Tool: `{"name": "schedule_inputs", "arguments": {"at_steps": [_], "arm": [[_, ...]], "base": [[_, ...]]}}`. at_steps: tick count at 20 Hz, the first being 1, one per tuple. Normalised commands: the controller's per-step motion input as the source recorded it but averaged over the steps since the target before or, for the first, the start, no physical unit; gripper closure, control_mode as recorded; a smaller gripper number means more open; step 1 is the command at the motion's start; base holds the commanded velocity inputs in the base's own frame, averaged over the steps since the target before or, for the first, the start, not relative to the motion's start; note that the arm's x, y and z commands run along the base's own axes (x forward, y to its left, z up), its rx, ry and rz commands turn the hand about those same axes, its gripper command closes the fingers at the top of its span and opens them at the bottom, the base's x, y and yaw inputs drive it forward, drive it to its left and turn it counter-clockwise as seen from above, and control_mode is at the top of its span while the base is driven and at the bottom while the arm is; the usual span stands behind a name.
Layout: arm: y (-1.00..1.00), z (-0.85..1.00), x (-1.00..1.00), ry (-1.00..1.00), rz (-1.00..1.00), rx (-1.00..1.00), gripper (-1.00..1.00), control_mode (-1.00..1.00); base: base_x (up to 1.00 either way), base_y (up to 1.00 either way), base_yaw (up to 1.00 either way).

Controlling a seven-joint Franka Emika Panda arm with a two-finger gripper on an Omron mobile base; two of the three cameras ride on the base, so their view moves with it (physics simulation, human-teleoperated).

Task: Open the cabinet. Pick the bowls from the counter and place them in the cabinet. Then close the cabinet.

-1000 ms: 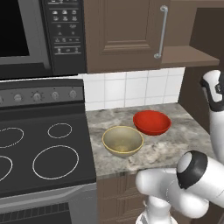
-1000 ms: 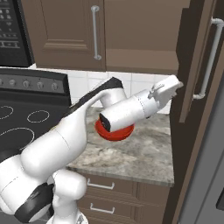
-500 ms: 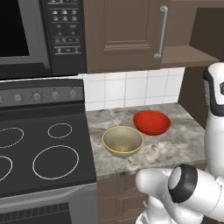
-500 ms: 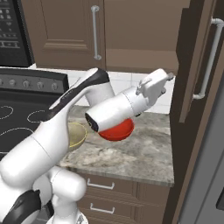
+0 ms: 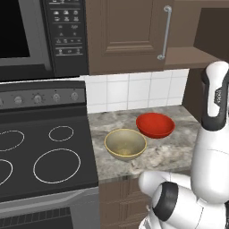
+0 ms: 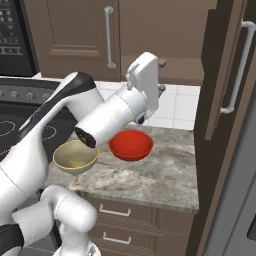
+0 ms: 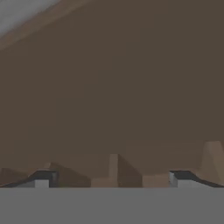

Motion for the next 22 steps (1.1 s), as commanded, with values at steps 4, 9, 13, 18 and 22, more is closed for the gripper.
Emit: {"name": "schedule_inputs", "arguments": {"at_steps": [4, 9, 13, 18, 22], "arm": [[0.24, 0.29, -0.09, 0.48, 0.12, -0.53, -1.00, -1.00], [0.15, 0.04, -0.04, 0.55, 0.07, -0.52, -1.00, -1.00], [0.49, -0.22, -0.12, 0.39, 0.08, -0.50, -1.00, -1.00], [0.68, -0.57, -0.01, 0.38, 0.04, -0.48, -1.00, -1.00], [0.59, -0.79, 0.00, 0.20, 0.00, -0.09, -1.00, -1.00]], "base": [[0.00, 0.00, 0.00], [0.00, 0.00, 0.00], [0.00, 0.00, 0.00], [0.00, 0.00, 0.00], [0.00, 0.00, 0.00]]}}
